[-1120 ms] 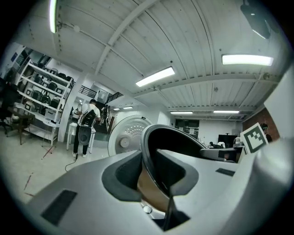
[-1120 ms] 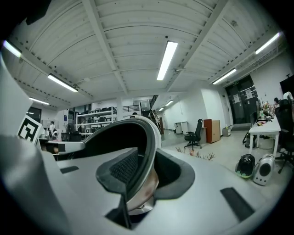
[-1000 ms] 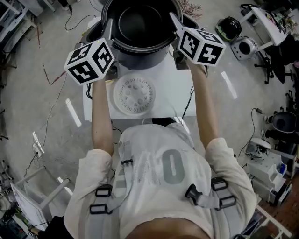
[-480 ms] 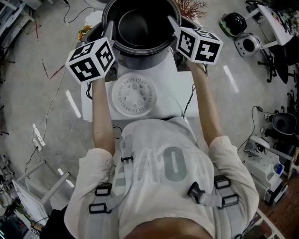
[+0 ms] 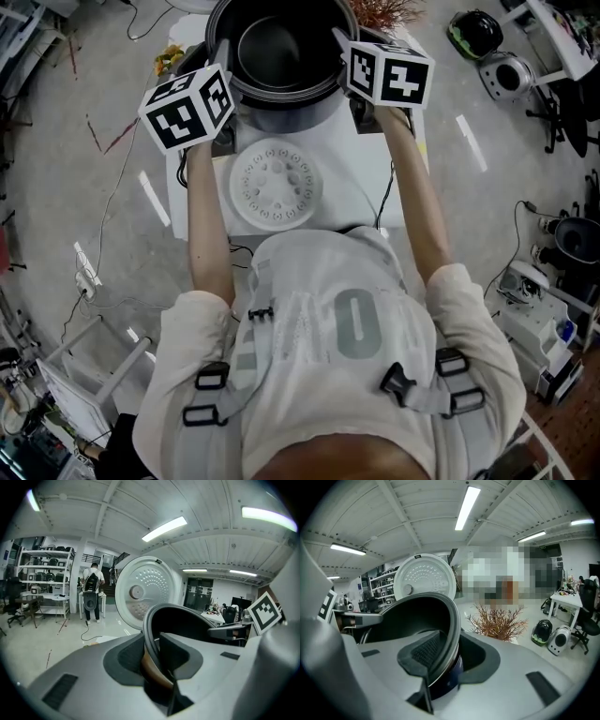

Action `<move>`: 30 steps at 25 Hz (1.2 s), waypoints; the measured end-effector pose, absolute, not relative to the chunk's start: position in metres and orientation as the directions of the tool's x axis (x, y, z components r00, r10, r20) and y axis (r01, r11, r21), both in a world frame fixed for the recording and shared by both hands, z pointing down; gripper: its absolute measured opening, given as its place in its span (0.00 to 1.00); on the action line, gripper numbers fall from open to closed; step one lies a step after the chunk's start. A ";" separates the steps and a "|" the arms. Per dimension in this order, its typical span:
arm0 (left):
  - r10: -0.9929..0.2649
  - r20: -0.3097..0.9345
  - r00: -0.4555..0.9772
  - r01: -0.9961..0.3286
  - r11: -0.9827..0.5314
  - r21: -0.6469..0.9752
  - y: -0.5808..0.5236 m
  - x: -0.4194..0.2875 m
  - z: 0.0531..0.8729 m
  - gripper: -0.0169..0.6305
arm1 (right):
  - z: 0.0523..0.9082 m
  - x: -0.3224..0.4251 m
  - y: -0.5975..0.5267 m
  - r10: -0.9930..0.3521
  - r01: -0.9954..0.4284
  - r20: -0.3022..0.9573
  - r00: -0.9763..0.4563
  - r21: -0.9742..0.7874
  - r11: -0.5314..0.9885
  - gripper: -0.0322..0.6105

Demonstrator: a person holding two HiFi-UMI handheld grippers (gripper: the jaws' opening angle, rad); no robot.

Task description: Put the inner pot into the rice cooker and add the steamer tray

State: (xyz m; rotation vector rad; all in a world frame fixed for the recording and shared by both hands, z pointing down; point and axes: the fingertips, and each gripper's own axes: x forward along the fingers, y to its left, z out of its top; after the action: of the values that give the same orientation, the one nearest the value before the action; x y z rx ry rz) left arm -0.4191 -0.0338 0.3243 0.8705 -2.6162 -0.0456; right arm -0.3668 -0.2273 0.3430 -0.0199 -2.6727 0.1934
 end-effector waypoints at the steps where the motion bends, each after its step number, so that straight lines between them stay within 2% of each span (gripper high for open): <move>1: -0.581 0.358 -0.731 -0.569 0.809 0.150 -0.035 -0.421 0.329 0.17 | 0.348 -0.368 -0.228 0.046 -0.019 0.459 -0.887 -0.137 0.990 0.26; 17: -0.550 0.483 -0.682 -0.570 0.813 0.120 -0.040 -0.435 0.384 0.18 | 0.397 -0.378 -0.229 0.055 0.005 0.570 -0.820 -0.089 0.996 0.29; 30: -0.568 0.477 -0.670 -0.568 0.807 0.163 -0.041 -0.442 0.396 0.19 | 0.398 -0.381 -0.231 0.053 -0.019 0.541 -0.839 -0.126 0.992 0.30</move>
State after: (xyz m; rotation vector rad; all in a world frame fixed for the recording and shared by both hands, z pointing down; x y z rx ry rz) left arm -0.4419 -0.0408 0.3961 0.8408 -2.4739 -0.0006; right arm -0.3809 -0.2313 0.3980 -0.0242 -2.5614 0.1696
